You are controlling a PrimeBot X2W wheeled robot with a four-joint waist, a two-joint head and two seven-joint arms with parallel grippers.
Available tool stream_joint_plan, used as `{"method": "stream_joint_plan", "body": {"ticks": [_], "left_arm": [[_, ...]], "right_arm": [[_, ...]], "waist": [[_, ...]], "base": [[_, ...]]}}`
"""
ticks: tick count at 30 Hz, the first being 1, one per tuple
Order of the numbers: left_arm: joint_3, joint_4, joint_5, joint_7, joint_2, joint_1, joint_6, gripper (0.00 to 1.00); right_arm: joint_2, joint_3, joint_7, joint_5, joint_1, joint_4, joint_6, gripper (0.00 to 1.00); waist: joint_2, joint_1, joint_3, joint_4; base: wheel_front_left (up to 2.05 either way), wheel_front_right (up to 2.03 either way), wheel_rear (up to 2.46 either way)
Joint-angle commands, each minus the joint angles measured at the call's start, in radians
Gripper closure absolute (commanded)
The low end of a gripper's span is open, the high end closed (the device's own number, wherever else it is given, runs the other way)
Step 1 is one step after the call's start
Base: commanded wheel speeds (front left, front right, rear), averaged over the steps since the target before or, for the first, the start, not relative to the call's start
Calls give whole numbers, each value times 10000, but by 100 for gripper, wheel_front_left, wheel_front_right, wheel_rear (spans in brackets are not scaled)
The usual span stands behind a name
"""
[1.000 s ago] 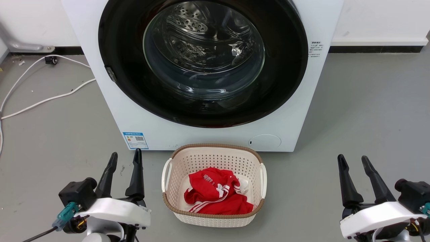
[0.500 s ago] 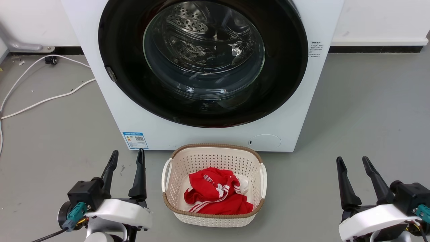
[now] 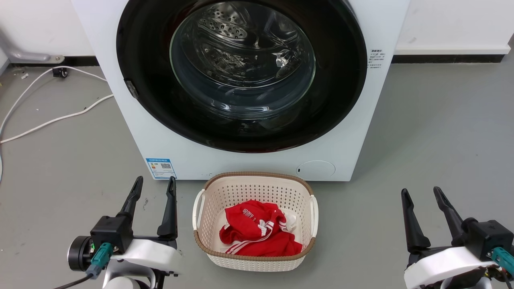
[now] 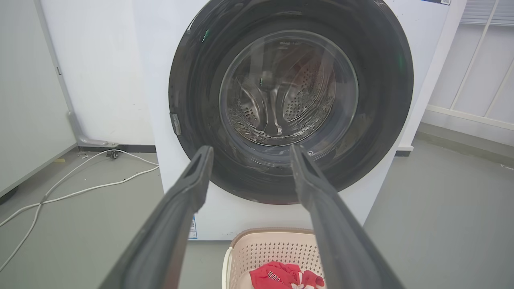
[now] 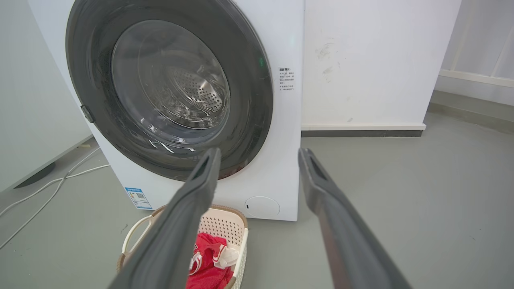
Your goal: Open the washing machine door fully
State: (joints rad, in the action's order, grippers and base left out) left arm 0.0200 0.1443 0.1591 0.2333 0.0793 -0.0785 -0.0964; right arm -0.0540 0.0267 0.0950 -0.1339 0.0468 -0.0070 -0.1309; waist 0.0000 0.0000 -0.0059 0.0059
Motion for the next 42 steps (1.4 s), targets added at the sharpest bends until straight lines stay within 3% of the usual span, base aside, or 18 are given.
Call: {"method": "stream_joint_plan", "body": {"ticks": [1, 14, 23, 24, 25, 26, 30, 36, 40, 42], "left_arm": [[9, -61, -228, 94, 33, -86, 30, 0], [5, -2, -1012, 306, 8, 0, 34, 0], [-7, 132, -912, 334, -63, 35, -18, 0], [-6, 150, -905, 332, -65, 30, -28, 0], [-8, 167, -906, 332, -65, 21, -38, 0], [-12, 174, -905, 332, -68, 13, -43, 0], [-43, 183, -918, 332, -77, -2, -46, 0], [-55, 196, -946, 332, -91, -11, -47, 0], [-98, 164, -937, 332, -94, -11, -35, 0], [-124, 154, -930, 332, -97, 0, -31, 0]], "right_arm": [[33, 7, 85, 196, 74, -87, 3, 0], [53, 6, 355, 667, 169, 12, 3, 0], [54, 55, 422, 233, 174, 210, 3, 0], [54, 51, 403, 173, 161, 242, 3, 36], [54, 54, 404, 119, 143, 259, 3, 84], [54, 47, 406, 85, 131, 286, 3, 100], [53, 18, 493, -258, 124, 346, 3, 100], [48, 183, 817, -2656, -31, 631, 3, 100], [47, 198, 956, -5644, -200, 837, 3, 100], [48, 48, 928, -8012, -362, 996, 2, 100]], "waist": [[0, 0, 1, -1], [0, 0, -22, 9], [0, 0, -41, 6], [0, 0, -40, 2], [0, 0, -40, 1], [0, 0, -42, 1], [0, 0, -41, 3], [0, 0, -37, 27], [0, 0, -20, 8], [0, 0, -4, -19]], "base": [[0, 0, 0], [0, 0, 0], [0, 0, 0], [0, 0, 0], [0, 0, 0], [0, 0, 0], [0, 0, 0], [0, 0, 0], [0, 0, 0], [0, 0, 0]]}}
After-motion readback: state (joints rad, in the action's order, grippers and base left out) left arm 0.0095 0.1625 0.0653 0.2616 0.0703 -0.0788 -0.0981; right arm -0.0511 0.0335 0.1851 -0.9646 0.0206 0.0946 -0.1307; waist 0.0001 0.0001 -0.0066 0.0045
